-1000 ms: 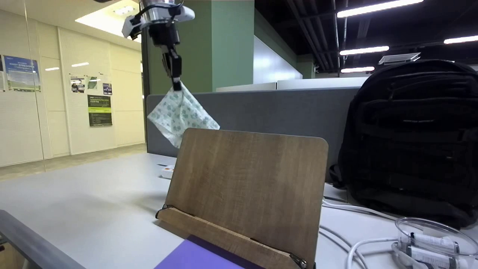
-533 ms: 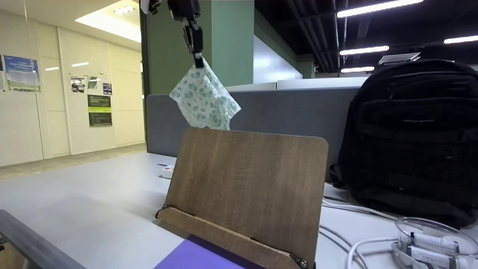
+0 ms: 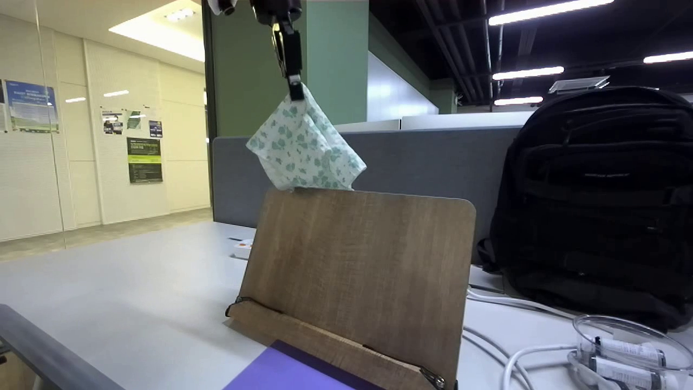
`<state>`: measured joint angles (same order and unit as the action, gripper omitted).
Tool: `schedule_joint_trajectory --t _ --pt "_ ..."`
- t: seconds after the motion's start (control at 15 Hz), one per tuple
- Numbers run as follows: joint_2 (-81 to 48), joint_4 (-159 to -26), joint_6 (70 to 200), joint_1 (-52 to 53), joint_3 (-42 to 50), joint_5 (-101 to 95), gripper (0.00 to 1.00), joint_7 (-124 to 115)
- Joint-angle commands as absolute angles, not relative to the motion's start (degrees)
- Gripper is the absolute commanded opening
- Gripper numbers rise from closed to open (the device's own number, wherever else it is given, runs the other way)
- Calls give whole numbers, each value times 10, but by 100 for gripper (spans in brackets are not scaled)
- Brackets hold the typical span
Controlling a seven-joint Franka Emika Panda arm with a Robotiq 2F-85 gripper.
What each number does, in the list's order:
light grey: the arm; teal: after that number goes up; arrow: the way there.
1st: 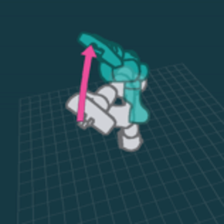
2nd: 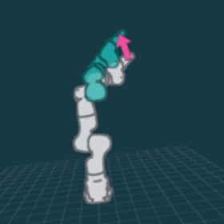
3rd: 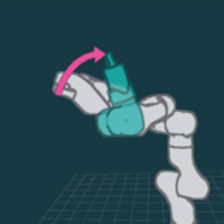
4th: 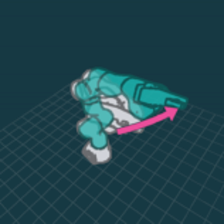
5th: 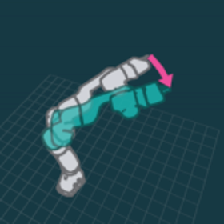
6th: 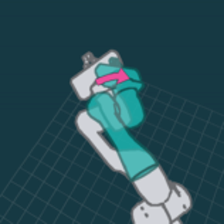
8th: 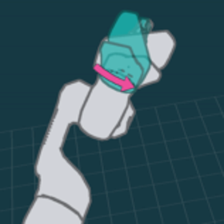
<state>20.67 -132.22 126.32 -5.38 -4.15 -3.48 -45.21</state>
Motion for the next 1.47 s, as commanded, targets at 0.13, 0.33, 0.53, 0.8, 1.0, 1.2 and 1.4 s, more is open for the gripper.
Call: schedule_joint_trajectory --t 0.13,0.33,0.53,0.8,1.0,1.2,1.4 --pt "209 -1365 1261 -45 -29 3 0 -406" --pt "189 -1357 1246 -32 -22 45 0 -332" --pt "167 -1334 1208 -24 -8 92 0 -236" --pt "145 -1292 1125 -25 17 94 0 -87" --pt "132 -1258 1066 -26 36 86 0 23" --pt "119 -1239 1047 -26 39 72 0 73" --pt "127 -1259 1066 -28 38 79 1 72"
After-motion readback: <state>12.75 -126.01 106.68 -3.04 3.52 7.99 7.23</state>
